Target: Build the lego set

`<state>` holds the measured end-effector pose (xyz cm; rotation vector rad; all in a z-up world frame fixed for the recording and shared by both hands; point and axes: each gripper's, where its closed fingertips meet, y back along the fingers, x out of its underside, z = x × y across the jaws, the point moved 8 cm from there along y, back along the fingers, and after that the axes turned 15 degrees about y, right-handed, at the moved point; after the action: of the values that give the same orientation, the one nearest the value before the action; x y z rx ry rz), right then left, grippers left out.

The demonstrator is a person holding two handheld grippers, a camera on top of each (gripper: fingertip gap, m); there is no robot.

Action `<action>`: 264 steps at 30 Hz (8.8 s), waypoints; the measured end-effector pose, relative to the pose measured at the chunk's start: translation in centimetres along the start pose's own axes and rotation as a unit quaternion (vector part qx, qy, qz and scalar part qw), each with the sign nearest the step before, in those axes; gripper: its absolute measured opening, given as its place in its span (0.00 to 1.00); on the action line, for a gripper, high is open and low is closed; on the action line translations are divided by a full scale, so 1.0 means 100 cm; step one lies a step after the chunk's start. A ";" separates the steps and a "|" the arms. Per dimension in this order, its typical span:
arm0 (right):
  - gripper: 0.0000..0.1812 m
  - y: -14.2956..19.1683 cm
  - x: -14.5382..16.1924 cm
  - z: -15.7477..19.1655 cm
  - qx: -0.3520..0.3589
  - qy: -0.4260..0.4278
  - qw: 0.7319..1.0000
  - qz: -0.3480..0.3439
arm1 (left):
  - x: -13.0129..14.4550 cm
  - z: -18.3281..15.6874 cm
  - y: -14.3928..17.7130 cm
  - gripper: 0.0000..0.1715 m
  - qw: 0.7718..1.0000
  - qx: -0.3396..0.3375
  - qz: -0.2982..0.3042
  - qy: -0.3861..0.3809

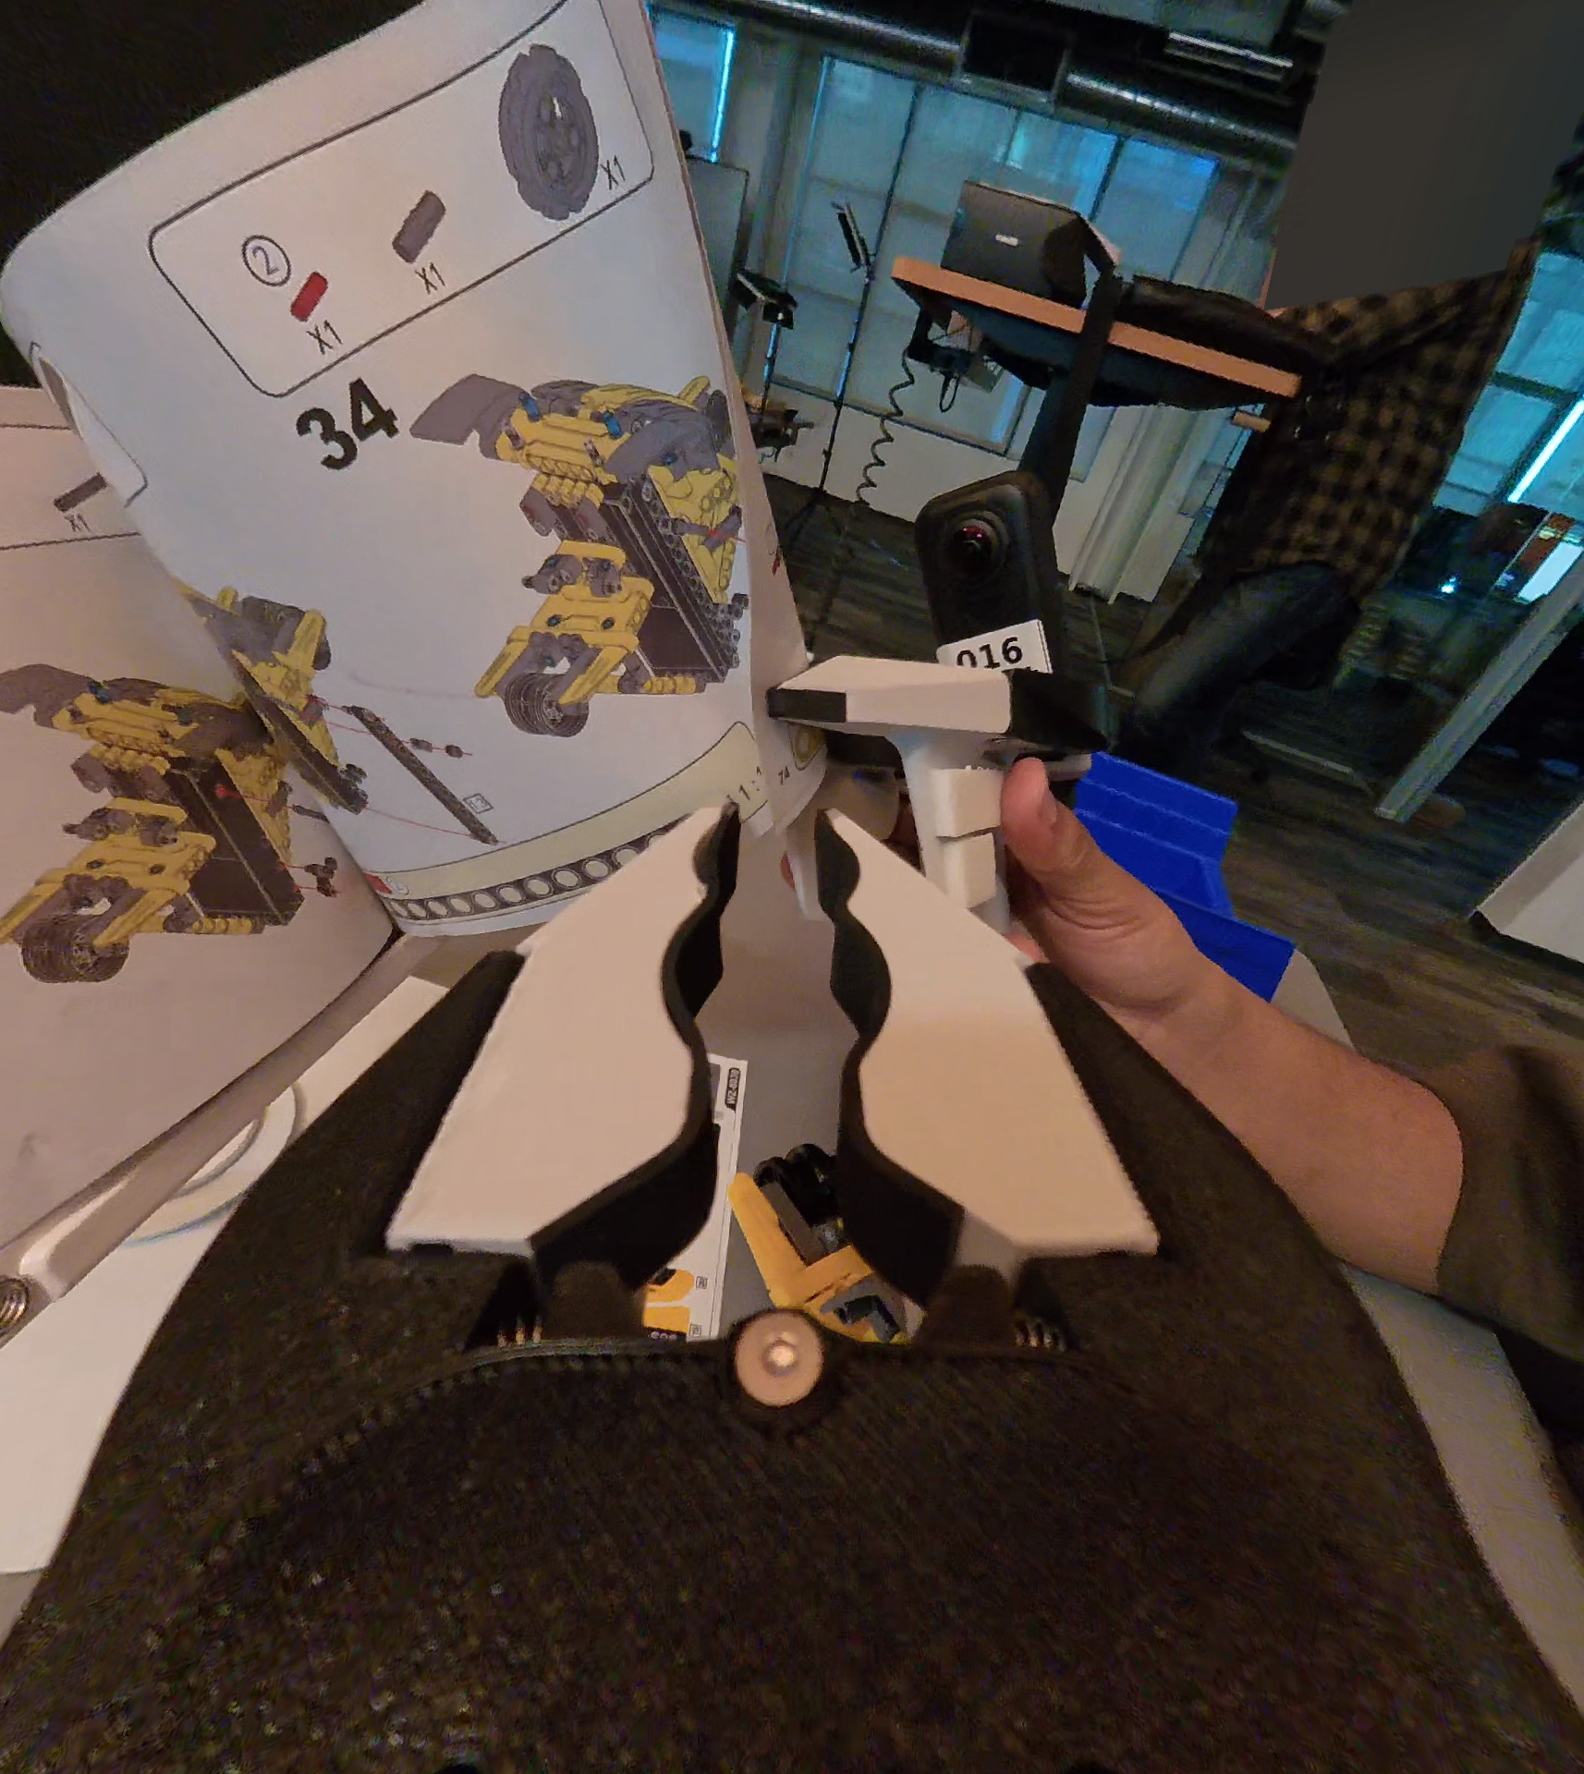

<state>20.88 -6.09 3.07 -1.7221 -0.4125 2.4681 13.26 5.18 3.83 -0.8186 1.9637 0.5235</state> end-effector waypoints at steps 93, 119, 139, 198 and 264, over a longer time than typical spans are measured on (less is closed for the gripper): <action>0.01 0.055 -0.039 -0.028 0.200 0.138 0.969 0.039 | -0.005 0.003 0.010 0.00 0.998 0.024 -0.015 0.056; 0.01 0.056 -0.047 -0.022 0.203 0.170 0.963 0.057 | 0.000 0.013 0.039 0.00 0.973 -0.025 -0.228 0.009; 0.08 0.059 -0.047 -0.025 0.230 0.174 0.956 0.055 | -0.022 0.059 0.104 0.00 0.955 -0.105 -0.271 0.064; 0.00 -0.144 -0.078 -0.018 -0.018 0.380 0.803 0.459 | 0.002 0.115 0.091 0.00 0.944 -0.234 -0.196 0.127; 0.09 0.109 -0.062 -0.081 0.468 0.161 0.866 0.066 | -0.039 0.016 0.057 0.28 0.966 -0.187 -0.176 -0.037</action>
<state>31.38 -16.67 3.03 -1.6249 0.8278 1.8216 11.45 11.47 6.67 -1.3345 1.6214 0.7088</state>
